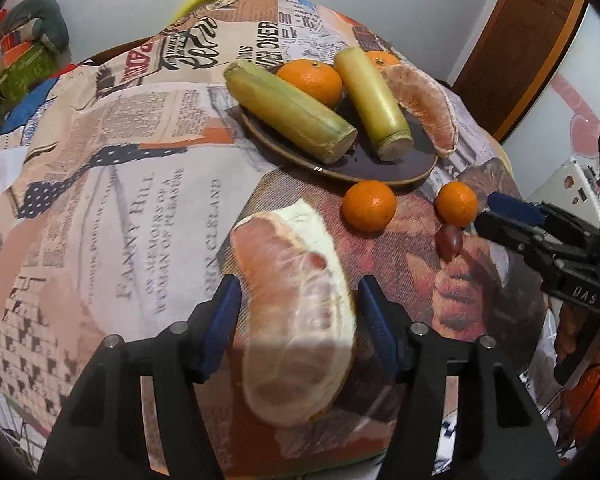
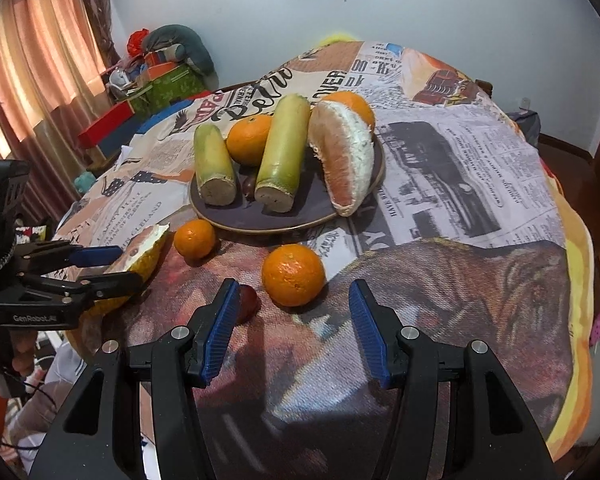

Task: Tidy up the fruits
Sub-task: 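Grasp a pomelo segment with the left gripper while the right grasps a mandarin, then carry the pomelo segment and mandarin onto the plate and release both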

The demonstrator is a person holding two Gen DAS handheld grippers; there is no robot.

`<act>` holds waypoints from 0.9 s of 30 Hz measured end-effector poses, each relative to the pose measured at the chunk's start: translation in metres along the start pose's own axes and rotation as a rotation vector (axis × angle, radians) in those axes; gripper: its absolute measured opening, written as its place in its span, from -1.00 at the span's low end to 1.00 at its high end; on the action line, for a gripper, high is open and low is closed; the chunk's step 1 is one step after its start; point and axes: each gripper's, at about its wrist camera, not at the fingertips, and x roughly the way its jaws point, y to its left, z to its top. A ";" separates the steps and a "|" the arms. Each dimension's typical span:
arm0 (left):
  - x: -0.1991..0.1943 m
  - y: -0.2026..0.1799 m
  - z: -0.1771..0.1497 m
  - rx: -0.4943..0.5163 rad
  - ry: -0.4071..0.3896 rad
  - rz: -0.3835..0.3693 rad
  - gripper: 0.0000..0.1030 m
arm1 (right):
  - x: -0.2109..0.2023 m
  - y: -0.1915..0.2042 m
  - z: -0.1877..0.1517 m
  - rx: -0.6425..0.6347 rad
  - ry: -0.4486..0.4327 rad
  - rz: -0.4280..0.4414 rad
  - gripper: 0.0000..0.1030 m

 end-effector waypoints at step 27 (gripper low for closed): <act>-0.028 -0.007 0.021 0.008 -0.125 0.039 -0.07 | -0.001 -0.005 0.014 0.041 -0.030 0.034 -0.34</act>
